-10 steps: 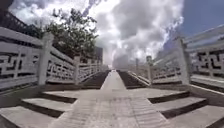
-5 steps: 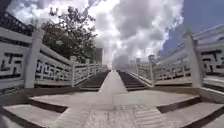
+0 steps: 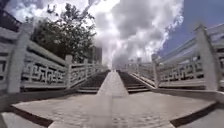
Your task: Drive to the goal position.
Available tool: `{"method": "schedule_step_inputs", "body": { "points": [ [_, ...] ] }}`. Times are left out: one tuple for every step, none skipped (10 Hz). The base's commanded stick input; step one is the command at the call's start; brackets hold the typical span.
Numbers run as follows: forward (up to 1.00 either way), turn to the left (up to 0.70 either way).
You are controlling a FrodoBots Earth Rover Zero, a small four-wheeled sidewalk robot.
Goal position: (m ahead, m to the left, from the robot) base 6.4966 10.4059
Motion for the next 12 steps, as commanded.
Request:
{"method": "schedule_step_inputs", "body": {
  "points": [
    [0.70, 0.00],
    [0.70, 0.00],
    [0.70, 0.00],
    [0.70, 0.00],
    [0.70, 0.00],
    [0.70, 0.00],
    [0.70, 0.00],
    [0.70, 0.00],
    [0.70, 0.00],
    [0.70, 0.00],
    [0.70, 0.00],
    [0.70, 0.00]
  ]
}}
